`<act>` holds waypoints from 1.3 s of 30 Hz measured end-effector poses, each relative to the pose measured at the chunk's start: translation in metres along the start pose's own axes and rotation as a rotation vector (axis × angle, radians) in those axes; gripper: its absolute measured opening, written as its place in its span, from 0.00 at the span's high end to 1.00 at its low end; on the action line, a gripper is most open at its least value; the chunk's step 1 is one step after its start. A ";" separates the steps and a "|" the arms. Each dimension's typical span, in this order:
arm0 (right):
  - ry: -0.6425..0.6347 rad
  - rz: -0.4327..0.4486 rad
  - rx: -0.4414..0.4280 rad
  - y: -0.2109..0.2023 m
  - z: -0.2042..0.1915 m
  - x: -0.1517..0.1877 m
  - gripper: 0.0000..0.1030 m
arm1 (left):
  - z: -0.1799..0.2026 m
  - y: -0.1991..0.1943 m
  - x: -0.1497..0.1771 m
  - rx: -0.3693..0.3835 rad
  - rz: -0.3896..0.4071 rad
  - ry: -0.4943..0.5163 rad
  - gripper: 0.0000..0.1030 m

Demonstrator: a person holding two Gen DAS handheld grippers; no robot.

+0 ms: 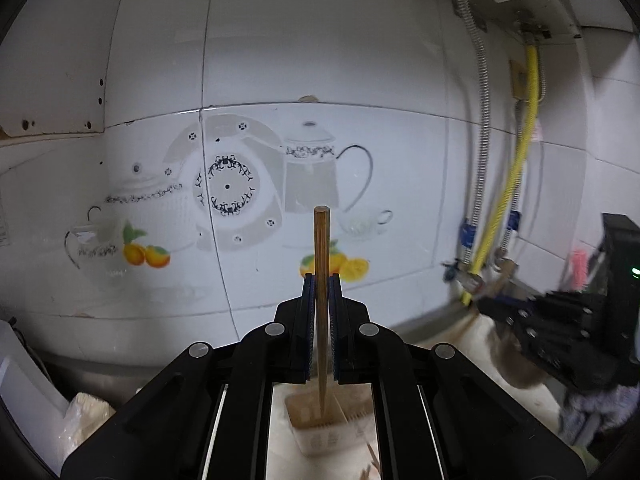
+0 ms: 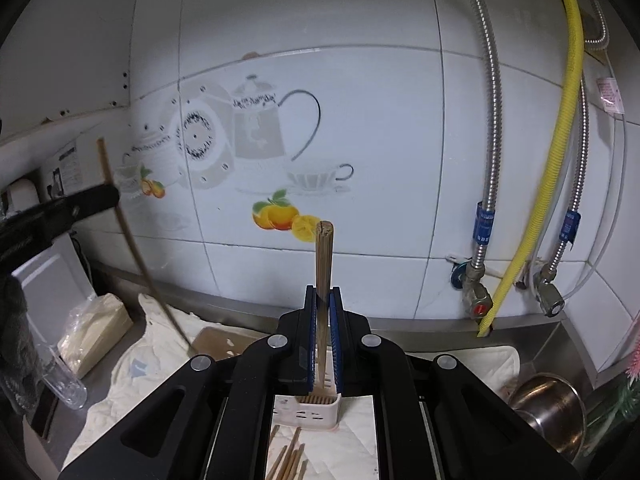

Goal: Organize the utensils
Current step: 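Lift both held chopsticks and insert them upright into the white holder, opening both tools, then withdraw both open tools from the holder back toward the loose chopsticks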

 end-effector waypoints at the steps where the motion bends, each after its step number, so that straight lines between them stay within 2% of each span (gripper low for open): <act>1: 0.001 -0.003 -0.001 0.003 0.000 0.001 0.94 | 0.000 0.006 0.003 -0.006 0.005 0.001 0.95; 4: 0.005 -0.021 -0.002 0.014 0.002 0.008 0.94 | -0.004 0.026 0.019 -0.020 -0.032 -0.012 0.95; 9: 0.013 -0.047 -0.007 0.025 0.004 0.020 0.94 | -0.022 0.046 0.045 0.011 -0.111 -0.083 0.94; 11: 0.016 -0.056 -0.006 0.028 0.005 0.024 0.94 | -0.029 0.050 0.054 0.024 -0.166 -0.106 0.94; 14: 0.020 -0.064 0.000 0.032 0.005 0.028 0.93 | -0.033 0.051 0.061 0.022 -0.183 -0.116 0.94; 16: 0.020 -0.064 0.006 0.032 0.005 0.031 0.92 | -0.034 0.048 0.064 0.022 -0.181 -0.112 0.90; 18: 0.011 -0.056 0.021 0.031 0.004 0.031 0.92 | -0.036 0.042 0.064 0.024 -0.175 -0.113 0.86; 20: 0.006 -0.041 0.038 0.025 0.003 0.031 0.83 | -0.038 0.034 0.062 0.018 -0.165 -0.119 0.74; 21: 0.007 -0.029 0.042 0.020 0.003 0.031 0.82 | -0.040 0.030 0.060 0.017 -0.157 -0.123 0.65; 22: 0.006 -0.019 0.045 0.015 0.002 0.031 0.82 | -0.041 0.023 0.060 0.015 -0.143 -0.127 0.62; 28: -0.001 0.033 0.061 -0.025 -0.006 0.041 0.71 | -0.044 -0.017 0.072 0.037 -0.117 -0.153 0.47; 33: -0.009 0.027 0.059 -0.051 -0.020 0.075 0.66 | -0.047 -0.052 0.104 0.052 -0.138 -0.179 0.40; 39: 0.006 -0.045 0.040 -0.065 -0.038 0.140 0.66 | -0.047 -0.084 0.150 0.018 -0.169 -0.174 0.36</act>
Point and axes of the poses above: each gripper's, at about its wrist camera, not at the fingertips, and y roughly the way its jaws point, z to its right, x to its underside, the point moved 1 cm from there along y, roughly the way its jaws point, and after that the axes turned 1 degree about -x, right-handed, at the moved point
